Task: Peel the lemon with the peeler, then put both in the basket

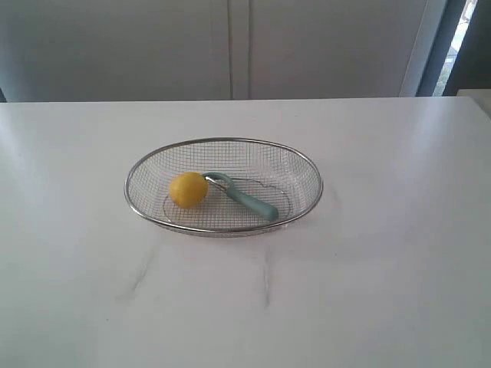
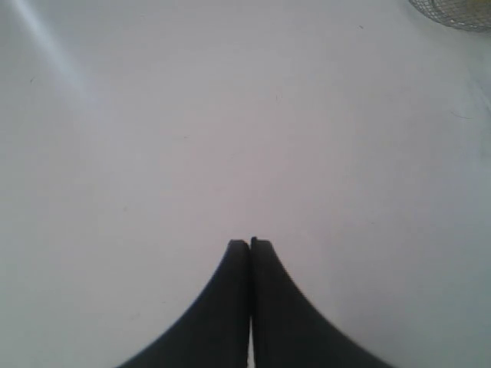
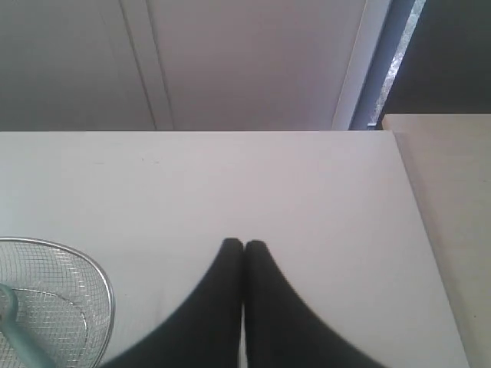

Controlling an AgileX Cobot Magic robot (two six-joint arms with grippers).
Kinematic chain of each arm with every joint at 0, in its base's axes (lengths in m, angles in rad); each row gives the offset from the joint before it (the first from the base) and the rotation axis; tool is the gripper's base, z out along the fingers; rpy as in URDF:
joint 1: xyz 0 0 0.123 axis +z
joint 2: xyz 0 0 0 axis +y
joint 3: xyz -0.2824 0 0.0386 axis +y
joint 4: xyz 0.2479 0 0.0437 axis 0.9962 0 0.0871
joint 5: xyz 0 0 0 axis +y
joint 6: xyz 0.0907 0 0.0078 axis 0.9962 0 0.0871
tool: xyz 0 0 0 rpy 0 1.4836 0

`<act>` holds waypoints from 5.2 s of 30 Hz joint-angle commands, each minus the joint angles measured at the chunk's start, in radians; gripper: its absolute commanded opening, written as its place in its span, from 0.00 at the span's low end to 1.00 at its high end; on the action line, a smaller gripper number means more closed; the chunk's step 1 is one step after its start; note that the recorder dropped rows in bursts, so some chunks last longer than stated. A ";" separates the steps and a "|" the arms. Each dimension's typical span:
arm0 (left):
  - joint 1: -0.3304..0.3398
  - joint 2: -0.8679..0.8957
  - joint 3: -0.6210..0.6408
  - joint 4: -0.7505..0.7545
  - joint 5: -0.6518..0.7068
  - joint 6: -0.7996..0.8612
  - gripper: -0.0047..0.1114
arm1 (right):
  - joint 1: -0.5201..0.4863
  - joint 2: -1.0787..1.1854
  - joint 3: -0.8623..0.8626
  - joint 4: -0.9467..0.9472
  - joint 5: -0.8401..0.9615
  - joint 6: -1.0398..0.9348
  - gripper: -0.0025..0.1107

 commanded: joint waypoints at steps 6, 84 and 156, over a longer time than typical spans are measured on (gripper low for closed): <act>0.001 -0.004 0.010 -0.006 0.019 0.000 0.04 | -0.005 -0.140 0.194 -0.070 -0.125 -0.013 0.02; 0.001 -0.004 0.010 -0.006 0.019 0.000 0.04 | -0.083 -1.224 0.977 -0.097 -0.095 -0.007 0.02; 0.001 -0.004 0.010 -0.006 0.019 0.000 0.04 | -0.083 -1.224 1.452 -0.153 -0.493 -0.007 0.02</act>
